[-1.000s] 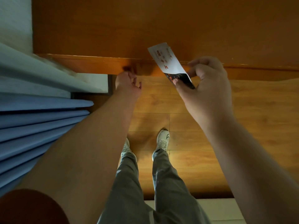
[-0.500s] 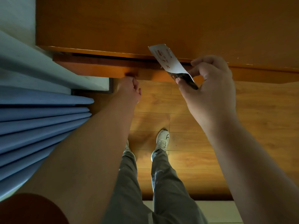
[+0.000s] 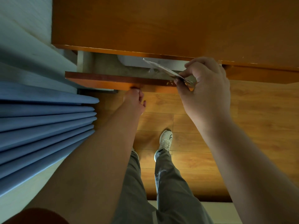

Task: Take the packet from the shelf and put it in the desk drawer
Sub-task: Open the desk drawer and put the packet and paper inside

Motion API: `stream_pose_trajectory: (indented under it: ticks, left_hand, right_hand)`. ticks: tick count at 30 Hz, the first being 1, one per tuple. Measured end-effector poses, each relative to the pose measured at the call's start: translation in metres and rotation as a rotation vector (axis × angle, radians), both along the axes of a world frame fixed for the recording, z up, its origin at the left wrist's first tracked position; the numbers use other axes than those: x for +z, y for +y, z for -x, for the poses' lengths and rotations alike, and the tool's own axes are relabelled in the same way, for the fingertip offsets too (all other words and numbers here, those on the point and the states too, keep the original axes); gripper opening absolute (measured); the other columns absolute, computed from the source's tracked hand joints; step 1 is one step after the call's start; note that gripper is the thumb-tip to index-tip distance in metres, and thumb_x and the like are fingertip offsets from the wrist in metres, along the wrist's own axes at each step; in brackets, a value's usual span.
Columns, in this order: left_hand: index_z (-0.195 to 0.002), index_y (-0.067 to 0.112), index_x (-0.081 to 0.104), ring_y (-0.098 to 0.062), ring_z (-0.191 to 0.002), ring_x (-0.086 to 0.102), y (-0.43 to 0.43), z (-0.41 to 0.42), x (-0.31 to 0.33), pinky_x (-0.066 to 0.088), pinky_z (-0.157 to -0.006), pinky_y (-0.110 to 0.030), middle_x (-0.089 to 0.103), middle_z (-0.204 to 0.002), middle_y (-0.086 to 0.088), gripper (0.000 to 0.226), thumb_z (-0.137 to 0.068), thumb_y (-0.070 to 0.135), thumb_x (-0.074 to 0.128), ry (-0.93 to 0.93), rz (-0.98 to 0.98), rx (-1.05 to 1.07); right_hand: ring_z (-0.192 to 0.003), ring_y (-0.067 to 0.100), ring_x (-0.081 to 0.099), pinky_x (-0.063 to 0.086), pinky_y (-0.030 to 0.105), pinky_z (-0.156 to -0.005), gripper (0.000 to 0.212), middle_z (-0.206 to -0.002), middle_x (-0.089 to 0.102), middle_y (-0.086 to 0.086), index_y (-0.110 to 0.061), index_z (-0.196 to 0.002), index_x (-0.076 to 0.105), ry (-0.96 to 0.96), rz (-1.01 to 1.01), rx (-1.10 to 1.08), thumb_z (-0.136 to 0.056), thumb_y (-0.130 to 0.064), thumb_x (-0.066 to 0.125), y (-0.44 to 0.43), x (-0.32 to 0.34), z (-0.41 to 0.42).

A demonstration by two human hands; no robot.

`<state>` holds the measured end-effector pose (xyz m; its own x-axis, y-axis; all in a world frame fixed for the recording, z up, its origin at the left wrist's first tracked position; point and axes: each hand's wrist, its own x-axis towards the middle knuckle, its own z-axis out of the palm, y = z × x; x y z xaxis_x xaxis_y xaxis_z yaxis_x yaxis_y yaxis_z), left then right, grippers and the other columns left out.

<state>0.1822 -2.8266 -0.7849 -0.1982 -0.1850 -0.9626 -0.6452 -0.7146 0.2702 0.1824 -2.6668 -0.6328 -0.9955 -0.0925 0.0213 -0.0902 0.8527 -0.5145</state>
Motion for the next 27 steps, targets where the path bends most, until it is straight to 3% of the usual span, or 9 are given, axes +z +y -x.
stream_pose_trajectory:
  ticks: [3, 6, 9, 11, 14, 16, 19, 22, 27]
  left_hand:
    - [-0.073, 0.013, 0.058, -0.008, -0.082, 0.054, -0.001, -0.012, 0.002, 0.047, -0.087, -0.040, 0.058, -0.083, -0.003, 0.024, -0.090, 0.000, 0.047, -0.020, 0.014, -0.180]
    - [-0.103, 0.011, 0.064, -0.020, -0.117, 0.058, -0.005, -0.022, 0.020, 0.050, -0.087, -0.038, 0.061, -0.126, -0.006, 0.013, -0.097, 0.012, 0.054, -0.033, 0.137, -0.640]
    - [-0.114, 0.018, 0.071, -0.014, -0.113, 0.063, -0.015, -0.025, 0.054, 0.053, -0.092, -0.035, 0.069, -0.126, 0.001, 0.024, -0.098, 0.025, 0.055, 0.141, 0.136, -1.138]
    - [-0.105, 0.025, 0.077, -0.004, -0.101, 0.070, -0.022, -0.021, 0.082, 0.053, -0.089, -0.032, 0.078, -0.114, 0.011, 0.026, -0.099, 0.031, 0.052, 0.324, 0.095, -1.290]
    - [-0.086, 0.029, 0.077, 0.005, -0.079, 0.071, -0.029, -0.013, 0.119, 0.050, -0.077, -0.034, 0.078, -0.089, 0.020, 0.031, -0.095, 0.038, 0.049, 0.550, 0.282, -1.235]
    - [-0.084, 0.027, 0.073, -0.001, -0.078, 0.069, -0.028, -0.006, 0.128, 0.051, -0.077, -0.036, 0.077, -0.083, 0.011, 0.031, -0.098, 0.039, 0.048, 0.620, 0.520, -1.140]
    - [-0.103, 0.022, 0.060, -0.010, -0.086, 0.067, -0.026, -0.001, 0.127, 0.053, -0.073, -0.031, 0.072, -0.095, 0.003, 0.022, -0.104, 0.040, 0.047, 0.647, 0.876, -1.125]
    - [-0.112, 0.023, 0.053, -0.010, -0.091, 0.065, -0.030, -0.003, 0.116, 0.050, -0.071, -0.022, 0.070, -0.106, 0.003, 0.016, -0.102, 0.035, 0.055, 0.680, 1.078, -1.124]
    - [-0.132, 0.026, 0.050, -0.020, -0.113, 0.067, -0.031, -0.007, 0.095, 0.054, -0.094, -0.049, 0.072, -0.126, 0.000, 0.033, -0.100, 0.030, 0.058, 0.641, 1.157, -1.156]
  right_hand:
    - [-0.107, 0.028, 0.061, 0.048, 0.047, -0.084, 0.012, -0.113, 0.070, 0.002, -0.014, -0.098, 0.072, 0.015, -0.030, 0.040, -0.087, -0.017, 0.072, -0.002, -0.004, -0.001]
    - [-0.108, 0.029, 0.061, 0.048, 0.047, -0.085, 0.017, -0.115, 0.070, 0.002, -0.014, -0.104, 0.074, 0.009, -0.078, 0.080, -0.087, -0.012, 0.071, -0.004, -0.013, 0.000]
    - [-0.108, 0.030, 0.061, 0.048, 0.048, -0.088, 0.022, -0.114, 0.071, 0.002, -0.017, -0.108, 0.077, -0.007, -0.089, 0.092, -0.088, -0.011, 0.071, -0.005, -0.025, 0.002]
    - [-0.108, 0.031, 0.061, 0.048, 0.050, -0.088, 0.023, -0.114, 0.071, 0.001, -0.018, -0.110, 0.079, -0.010, -0.088, 0.089, -0.090, -0.012, 0.070, -0.005, -0.033, 0.004]
    - [-0.107, 0.035, 0.061, 0.050, 0.050, -0.085, 0.025, -0.112, 0.074, 0.003, -0.018, -0.111, 0.080, 0.027, -0.080, 0.081, -0.090, -0.010, 0.069, -0.005, -0.044, 0.008]
    - [-0.106, 0.036, 0.061, 0.052, 0.045, -0.079, 0.024, -0.109, 0.075, 0.007, -0.013, -0.111, 0.080, 0.060, -0.059, 0.072, -0.090, -0.007, 0.070, -0.007, -0.049, 0.008]
    - [-0.104, 0.036, 0.061, 0.046, 0.033, -0.076, 0.025, -0.106, 0.074, 0.009, -0.010, -0.113, 0.079, 0.068, -0.013, 0.054, -0.091, -0.004, 0.069, -0.013, -0.057, 0.008]
    - [-0.105, 0.038, 0.059, 0.044, 0.037, -0.080, 0.033, -0.109, 0.073, 0.009, -0.014, -0.119, 0.077, 0.093, 0.039, 0.075, -0.092, 0.000, 0.065, -0.018, -0.064, 0.009]
    - [-0.116, 0.039, 0.050, 0.037, 0.047, -0.083, 0.042, -0.124, 0.067, -0.002, -0.036, -0.120, 0.076, 0.072, -0.080, -0.016, -0.090, -0.008, 0.065, -0.025, -0.072, 0.012]
